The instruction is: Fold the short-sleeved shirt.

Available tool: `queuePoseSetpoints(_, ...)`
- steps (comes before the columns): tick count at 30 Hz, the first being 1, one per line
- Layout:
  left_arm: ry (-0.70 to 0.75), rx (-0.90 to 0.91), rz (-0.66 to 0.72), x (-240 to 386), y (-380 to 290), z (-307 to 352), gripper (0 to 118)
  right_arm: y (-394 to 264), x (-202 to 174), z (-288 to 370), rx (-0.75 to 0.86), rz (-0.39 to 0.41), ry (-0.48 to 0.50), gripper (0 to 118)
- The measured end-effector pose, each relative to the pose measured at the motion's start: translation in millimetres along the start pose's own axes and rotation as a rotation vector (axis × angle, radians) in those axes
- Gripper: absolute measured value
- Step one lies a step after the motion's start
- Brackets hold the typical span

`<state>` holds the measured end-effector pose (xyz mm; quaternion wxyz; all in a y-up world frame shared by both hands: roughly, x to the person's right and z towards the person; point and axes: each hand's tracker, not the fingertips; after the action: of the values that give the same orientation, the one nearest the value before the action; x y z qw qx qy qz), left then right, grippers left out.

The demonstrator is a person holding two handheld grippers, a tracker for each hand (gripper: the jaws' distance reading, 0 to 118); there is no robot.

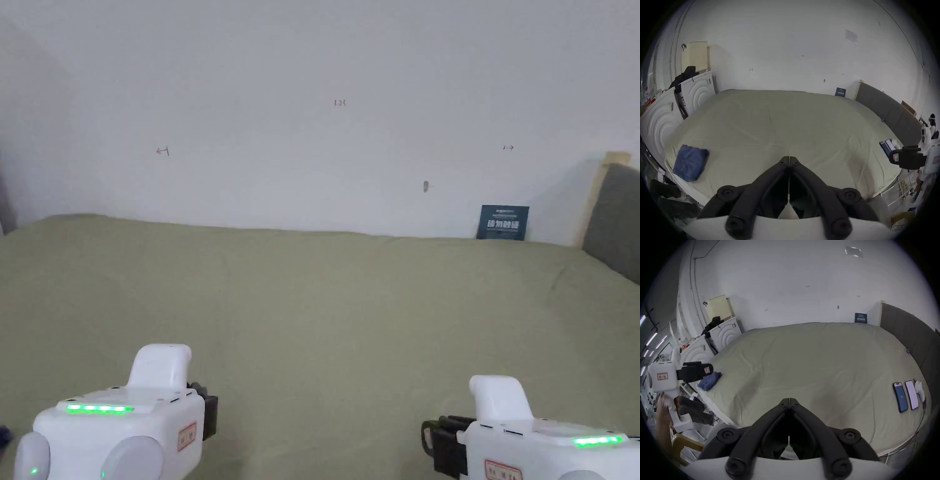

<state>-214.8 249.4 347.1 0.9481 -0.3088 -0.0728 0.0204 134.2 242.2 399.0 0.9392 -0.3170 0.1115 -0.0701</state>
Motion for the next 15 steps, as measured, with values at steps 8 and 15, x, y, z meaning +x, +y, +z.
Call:
queuePoseSetpoints(8,0.121,0.262,-0.022,14,25,33,1,27,-5,19,0.275,0.089,-0.203,0)
queuePoseSetpoints(15,0.115,0.455,-0.012,23,27,43,1,29,-13,23,0.464,0.163,-0.343,2)
